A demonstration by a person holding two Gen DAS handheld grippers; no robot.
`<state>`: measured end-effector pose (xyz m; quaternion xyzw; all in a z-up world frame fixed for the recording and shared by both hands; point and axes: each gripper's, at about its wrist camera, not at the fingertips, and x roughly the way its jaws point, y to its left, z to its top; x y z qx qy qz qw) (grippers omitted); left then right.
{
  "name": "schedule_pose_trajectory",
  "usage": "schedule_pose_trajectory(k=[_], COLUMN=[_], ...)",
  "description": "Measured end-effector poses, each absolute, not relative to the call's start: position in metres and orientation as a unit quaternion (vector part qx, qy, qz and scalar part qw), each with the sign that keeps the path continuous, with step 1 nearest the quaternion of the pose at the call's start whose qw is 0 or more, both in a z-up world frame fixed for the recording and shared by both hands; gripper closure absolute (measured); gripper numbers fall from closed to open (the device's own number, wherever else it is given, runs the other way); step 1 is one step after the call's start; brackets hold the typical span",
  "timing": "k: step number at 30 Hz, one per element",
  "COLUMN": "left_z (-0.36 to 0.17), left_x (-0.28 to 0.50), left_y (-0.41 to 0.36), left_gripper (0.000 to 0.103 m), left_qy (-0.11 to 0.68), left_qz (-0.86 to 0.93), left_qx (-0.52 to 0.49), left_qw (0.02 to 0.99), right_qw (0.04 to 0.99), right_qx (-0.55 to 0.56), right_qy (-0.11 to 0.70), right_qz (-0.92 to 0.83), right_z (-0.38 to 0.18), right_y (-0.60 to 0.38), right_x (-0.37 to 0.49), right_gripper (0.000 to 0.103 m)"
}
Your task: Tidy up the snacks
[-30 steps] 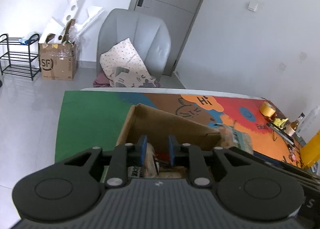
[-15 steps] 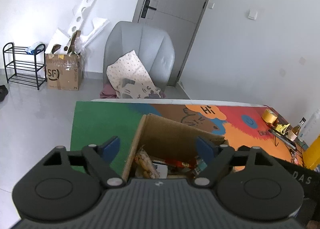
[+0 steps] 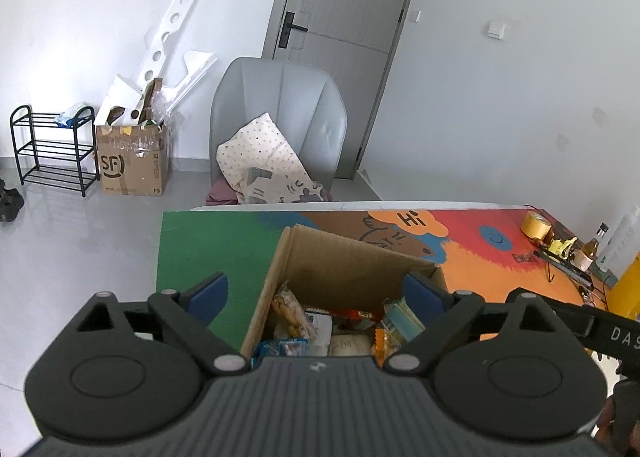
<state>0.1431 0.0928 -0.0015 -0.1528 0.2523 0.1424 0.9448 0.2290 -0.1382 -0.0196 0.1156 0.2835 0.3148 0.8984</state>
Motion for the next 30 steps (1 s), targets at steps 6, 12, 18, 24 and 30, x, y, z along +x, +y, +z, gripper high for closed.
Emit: schedule_pose_trajectory(k=[6,12,18,24,30], left_z=[0.002,0.005,0.008,0.012,0.022], left_x=[0.128,0.111,0.090,0.069,0.046], left_y=[0.084,0.072,0.062,0.058,0.052], left_gripper=[0.003,0.000,0.000,0.000,0.000], left_qy=[0.248,0.248,0.248,0.254,0.243], left_qz=[0.137,0.130,0.125,0.124,0.121], left_qx=[-0.142,-0.130,-0.120,-0.115,-0.112], left_qw=[0.948,0.951,0.953,0.952,0.956], right_qw=[0.904,0.908,0.911,0.911,0.914], right_qx=[0.118,0.116,0.112,0.111,0.105], right_qy=[0.275,0.267,0.260,0.260,0.258], right_qz=[0.306,0.302,0.300,0.301,0.295], right_z=[-0.016,-0.014,-0.010,-0.007,0.000], right_y=[-0.150,-0.163,-0.173,-0.181,-0.191], right_x=[0.216,0.197,0.177,0.159,0.141], right_gripper=[0.022,0.014,0.005,0.000,0.000])
